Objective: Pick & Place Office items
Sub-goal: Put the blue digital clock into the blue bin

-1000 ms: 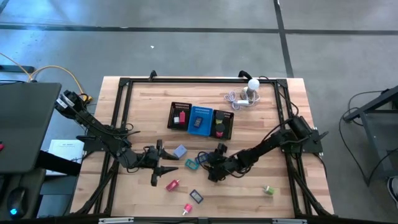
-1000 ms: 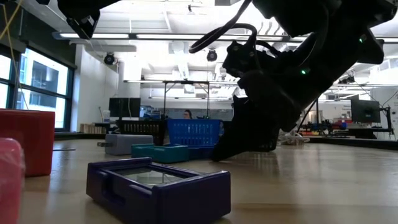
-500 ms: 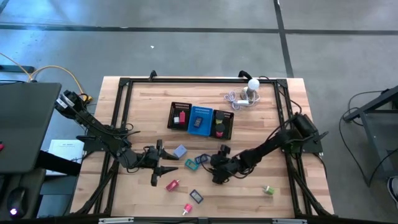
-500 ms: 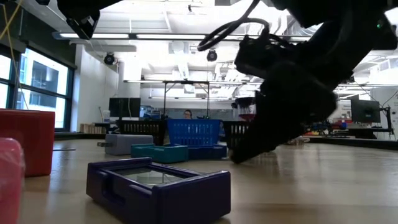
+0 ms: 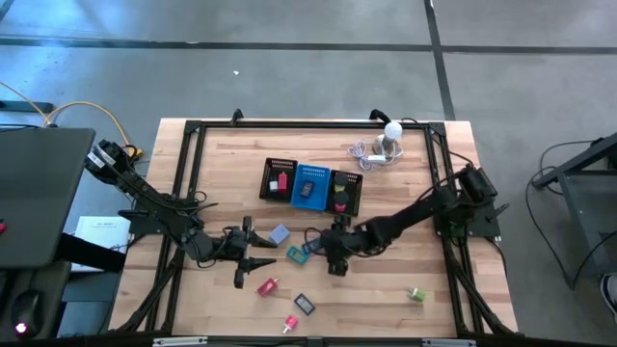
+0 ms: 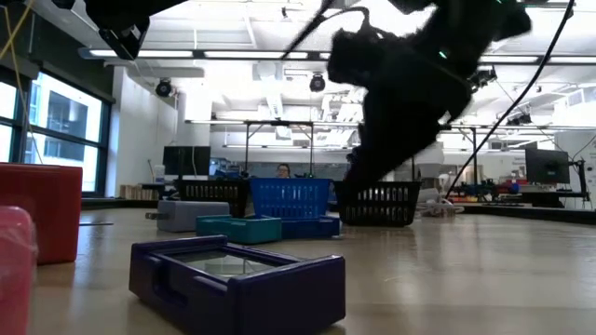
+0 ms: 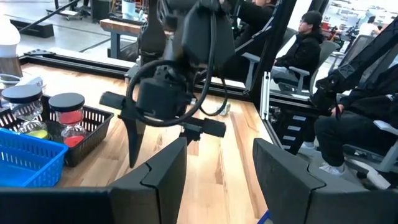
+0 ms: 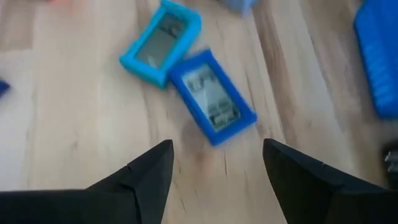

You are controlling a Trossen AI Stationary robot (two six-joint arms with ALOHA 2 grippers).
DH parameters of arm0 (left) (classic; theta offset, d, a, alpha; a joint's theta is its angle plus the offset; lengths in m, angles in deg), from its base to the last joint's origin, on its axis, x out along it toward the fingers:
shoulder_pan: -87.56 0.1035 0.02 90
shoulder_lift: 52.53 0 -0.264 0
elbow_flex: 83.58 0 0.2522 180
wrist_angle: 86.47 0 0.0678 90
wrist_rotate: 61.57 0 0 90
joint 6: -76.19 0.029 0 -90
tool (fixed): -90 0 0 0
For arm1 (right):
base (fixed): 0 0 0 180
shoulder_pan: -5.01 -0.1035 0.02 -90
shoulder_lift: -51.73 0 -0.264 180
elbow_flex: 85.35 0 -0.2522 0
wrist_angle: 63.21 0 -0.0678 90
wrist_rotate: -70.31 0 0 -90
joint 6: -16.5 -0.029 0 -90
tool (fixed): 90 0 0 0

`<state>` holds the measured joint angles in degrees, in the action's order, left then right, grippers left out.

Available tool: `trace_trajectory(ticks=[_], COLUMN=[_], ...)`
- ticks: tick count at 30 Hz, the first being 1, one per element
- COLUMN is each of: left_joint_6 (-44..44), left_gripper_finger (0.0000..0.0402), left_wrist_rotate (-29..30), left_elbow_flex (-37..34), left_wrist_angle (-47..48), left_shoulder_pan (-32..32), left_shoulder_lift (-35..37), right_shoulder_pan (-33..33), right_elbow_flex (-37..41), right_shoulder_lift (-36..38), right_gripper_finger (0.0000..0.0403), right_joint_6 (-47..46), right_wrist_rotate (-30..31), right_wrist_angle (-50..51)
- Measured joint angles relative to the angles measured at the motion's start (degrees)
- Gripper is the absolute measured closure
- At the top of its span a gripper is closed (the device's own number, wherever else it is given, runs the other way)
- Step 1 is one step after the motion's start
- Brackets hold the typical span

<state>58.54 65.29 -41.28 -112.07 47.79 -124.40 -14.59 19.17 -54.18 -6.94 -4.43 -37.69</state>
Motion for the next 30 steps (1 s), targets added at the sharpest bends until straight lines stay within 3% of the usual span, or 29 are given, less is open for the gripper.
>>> trace_trajectory(ticks=[5, 14, 21, 27, 30], left_joint_6=[-0.6, -0.76, -0.83, -0.83, -0.83], left_gripper_finger=[0.0224, 0.0224, 0.0224, 0.0224, 0.0224], left_wrist_rotate=[0.0, 0.02, 0.02, 0.02, 0.02], left_elbow_flex=[0.0, 0.0, 0.0, 0.0, 0.0], left_wrist_angle=[0.64, 1.42, 1.46, 1.46, 1.46], left_shoulder_pan=[0.01, 0.01, 0.02, 0.02, 0.02], left_shoulder_lift=[0.0, 0.0, 0.0, 0.0, 0.0], right_shoulder_pan=[1.65, 4.43, 5.86, 5.87, 5.94], right_elbow_flex=[-3.86, -7.22, -7.22, -7.22, -7.22], right_shoulder_lift=[-0.04, -0.26, -0.26, -0.26, -0.26], right_gripper_finger=[0.0165, 0.0165, 0.0165, 0.0165, 0.0165], right_joint_6=[5.5, 11.27, 10.51, 10.05, 11.2], right_wrist_rotate=[-5.02, -7.97, -8.39, -14.1, -13.27], right_wrist_angle=[4.31, 6.92, 6.78, 5.75, 5.7])
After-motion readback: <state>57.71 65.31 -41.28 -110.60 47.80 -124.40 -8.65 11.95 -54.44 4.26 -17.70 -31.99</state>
